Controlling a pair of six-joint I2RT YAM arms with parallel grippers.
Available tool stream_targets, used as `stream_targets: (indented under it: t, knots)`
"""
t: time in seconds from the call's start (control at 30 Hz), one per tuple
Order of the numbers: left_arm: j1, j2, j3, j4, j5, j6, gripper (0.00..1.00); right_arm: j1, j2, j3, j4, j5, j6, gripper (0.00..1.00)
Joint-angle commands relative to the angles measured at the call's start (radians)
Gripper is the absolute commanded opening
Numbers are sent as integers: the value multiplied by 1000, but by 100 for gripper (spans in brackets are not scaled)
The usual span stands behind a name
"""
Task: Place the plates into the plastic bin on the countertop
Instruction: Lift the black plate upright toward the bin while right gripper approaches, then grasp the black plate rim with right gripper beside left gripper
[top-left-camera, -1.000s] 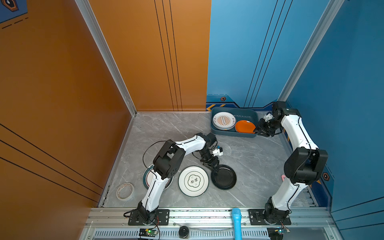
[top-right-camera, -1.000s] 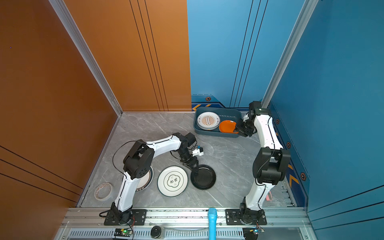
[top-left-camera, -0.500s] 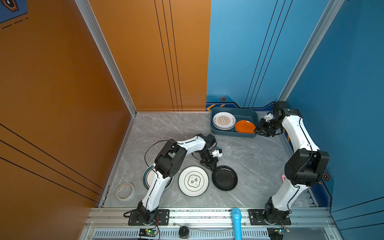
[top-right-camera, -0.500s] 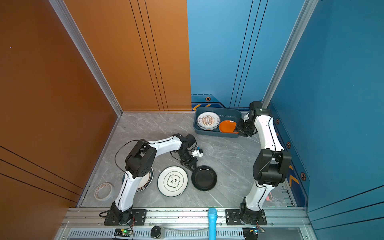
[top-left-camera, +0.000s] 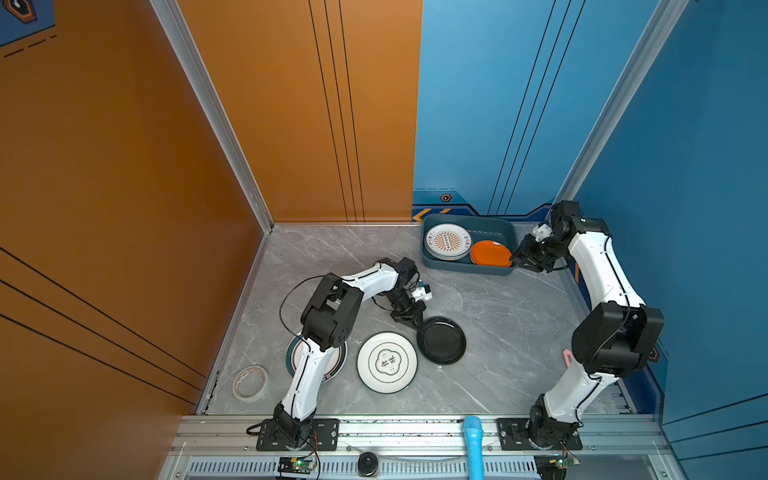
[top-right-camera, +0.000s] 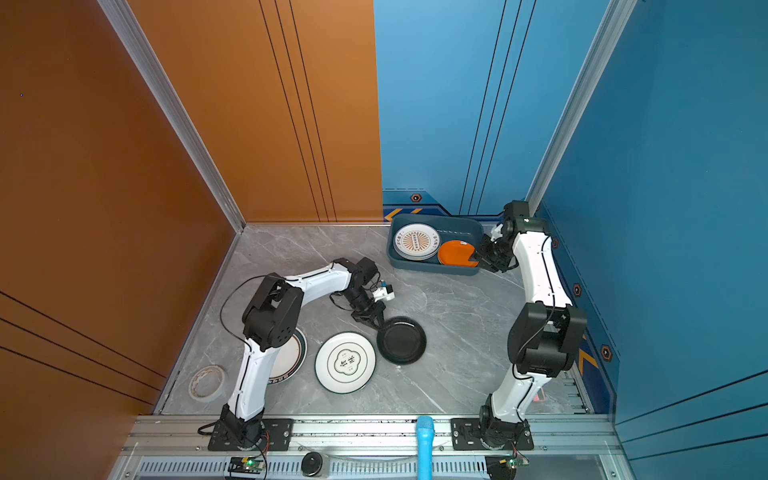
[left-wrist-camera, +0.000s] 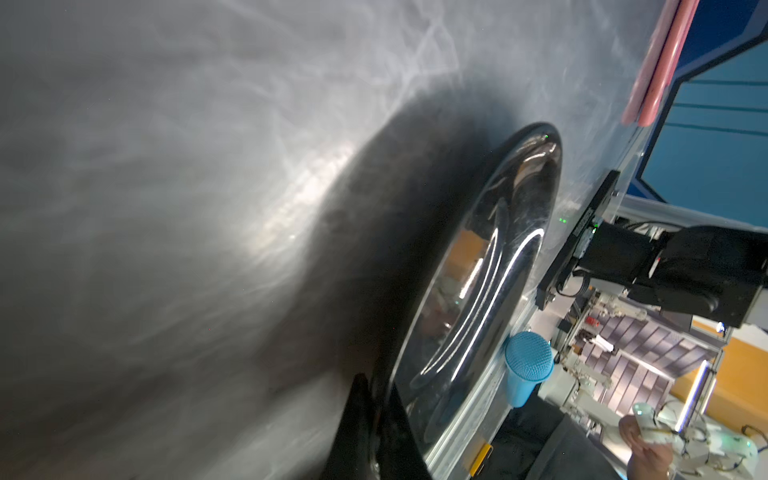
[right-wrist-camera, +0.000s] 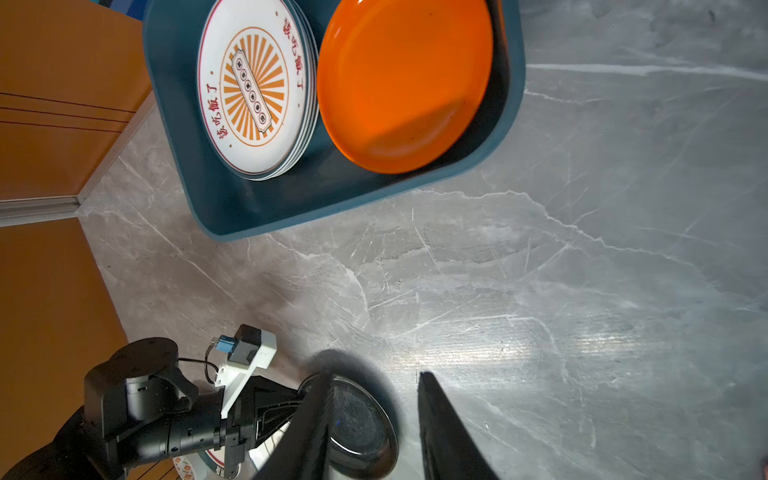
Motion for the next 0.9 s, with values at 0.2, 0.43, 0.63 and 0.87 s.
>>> stream_targets:
  t: [0.2, 0.43, 0.63, 0.87]
  knots:
    - [63, -118, 169, -13, 32, -116, 0, 45, -15, 9, 109, -146, 0, 50]
    - [114, -117, 287, -13, 66, -182, 0, 126, 15, 7, 237, -247, 6, 65]
    - [160, -101, 335, -13, 94, -217, 0, 177, 40, 8, 304, -321, 4, 67]
    - [210, -107, 348, -14, 109, -236, 0, 211, 80, 14, 319, -388, -15, 66]
